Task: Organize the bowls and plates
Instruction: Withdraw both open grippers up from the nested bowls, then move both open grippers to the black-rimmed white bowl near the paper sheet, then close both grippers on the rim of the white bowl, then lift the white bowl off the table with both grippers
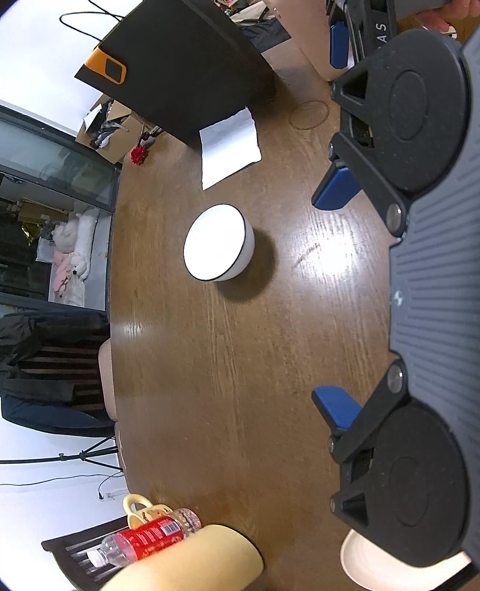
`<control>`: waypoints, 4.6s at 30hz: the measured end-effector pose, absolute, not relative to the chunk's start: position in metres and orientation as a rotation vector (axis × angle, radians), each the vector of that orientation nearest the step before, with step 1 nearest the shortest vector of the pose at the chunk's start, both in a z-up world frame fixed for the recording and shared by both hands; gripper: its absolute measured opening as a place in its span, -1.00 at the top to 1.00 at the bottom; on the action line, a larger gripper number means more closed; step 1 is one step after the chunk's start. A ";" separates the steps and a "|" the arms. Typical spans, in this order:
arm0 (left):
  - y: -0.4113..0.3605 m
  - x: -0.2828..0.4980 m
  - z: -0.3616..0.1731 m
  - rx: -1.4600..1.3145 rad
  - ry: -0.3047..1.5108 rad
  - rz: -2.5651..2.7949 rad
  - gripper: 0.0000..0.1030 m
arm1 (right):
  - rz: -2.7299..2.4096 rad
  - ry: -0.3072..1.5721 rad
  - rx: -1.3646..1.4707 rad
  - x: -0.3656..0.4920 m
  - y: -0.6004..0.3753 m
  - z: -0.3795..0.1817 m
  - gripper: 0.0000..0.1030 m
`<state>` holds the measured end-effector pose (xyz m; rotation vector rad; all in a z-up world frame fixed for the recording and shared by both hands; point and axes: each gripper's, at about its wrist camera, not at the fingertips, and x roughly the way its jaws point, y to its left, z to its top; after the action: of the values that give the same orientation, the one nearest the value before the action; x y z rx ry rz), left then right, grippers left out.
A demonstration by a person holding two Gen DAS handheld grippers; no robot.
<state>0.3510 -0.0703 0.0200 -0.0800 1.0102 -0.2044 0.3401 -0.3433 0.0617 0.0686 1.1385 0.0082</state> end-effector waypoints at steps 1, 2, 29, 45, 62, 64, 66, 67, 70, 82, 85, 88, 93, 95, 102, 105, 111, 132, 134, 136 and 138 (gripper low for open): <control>-0.072 0.355 0.019 -0.078 1.012 -0.206 -1.00 | 0.009 1.141 0.070 0.345 -0.343 0.061 -1.00; -0.073 0.359 0.019 -0.076 1.014 -0.207 -1.00 | 0.010 1.143 0.071 0.349 -0.343 0.060 -1.00; -0.091 0.457 -0.015 -0.036 1.087 -0.223 -1.00 | -0.009 1.198 0.062 0.450 -0.330 0.033 -1.00; -0.105 0.502 -0.044 -0.030 1.130 -0.220 -1.00 | -0.048 1.215 0.102 0.502 -0.352 0.013 -1.00; -0.113 0.541 -0.077 -0.079 1.160 -0.182 -1.00 | -0.061 1.213 0.129 0.548 -0.361 -0.014 -0.99; -0.113 0.544 -0.080 -0.096 1.155 -0.175 -1.00 | -0.064 1.211 0.127 0.552 -0.362 -0.017 -0.92; -0.114 0.547 -0.083 -0.106 1.148 -0.165 -1.00 | -0.066 1.210 0.129 0.555 -0.363 -0.021 -0.77; -0.114 0.549 -0.084 -0.111 1.145 -0.163 -0.99 | -0.066 1.210 0.131 0.556 -0.363 -0.023 -0.70; -0.117 0.554 -0.087 -0.124 1.144 -0.168 -0.96 | -0.052 1.201 0.145 0.561 -0.363 -0.027 -0.47; -0.125 0.567 -0.105 -0.161 1.169 -0.177 -0.41 | -0.008 1.192 0.195 0.573 -0.358 -0.041 0.20; -0.126 0.568 -0.107 -0.169 1.176 -0.182 -0.19 | -0.003 1.196 0.203 0.575 -0.356 -0.044 0.40; -0.127 0.570 -0.111 -0.182 1.191 -0.196 0.07 | -0.008 1.199 0.219 0.576 -0.355 -0.047 0.49; -0.130 0.571 -0.113 -0.191 1.195 -0.217 0.51 | -0.009 1.207 0.241 0.577 -0.355 -0.051 0.70; -0.132 0.571 -0.114 -0.192 1.198 -0.224 0.71 | -0.002 1.207 0.245 0.577 -0.355 -0.053 0.80; -0.136 0.572 -0.117 -0.205 1.199 -0.212 0.88 | 0.013 1.203 0.232 0.576 -0.352 -0.056 0.90; -0.139 0.572 -0.117 -0.194 1.195 -0.207 0.88 | 0.008 1.199 0.221 0.576 -0.350 -0.056 0.90; -0.144 0.571 -0.117 -0.175 1.188 -0.199 0.88 | 0.008 1.198 0.202 0.574 -0.347 -0.055 0.90; -0.142 0.567 -0.110 -0.165 1.170 -0.199 0.88 | 0.002 1.184 0.188 0.569 -0.342 -0.050 0.89; -0.141 0.566 -0.109 -0.166 1.168 -0.198 0.88 | 0.003 1.181 0.187 0.568 -0.342 -0.048 0.89; -0.141 0.564 -0.108 -0.166 1.166 -0.198 0.88 | 0.003 1.180 0.187 0.567 -0.341 -0.047 0.89; -0.140 0.563 -0.106 -0.166 1.163 -0.197 0.88 | 0.003 1.178 0.187 0.566 -0.341 -0.046 0.89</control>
<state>0.5629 -0.1396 -0.1055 -0.1661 1.1634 -0.1972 0.5665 -0.3413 -0.0461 0.1872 1.1775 0.0034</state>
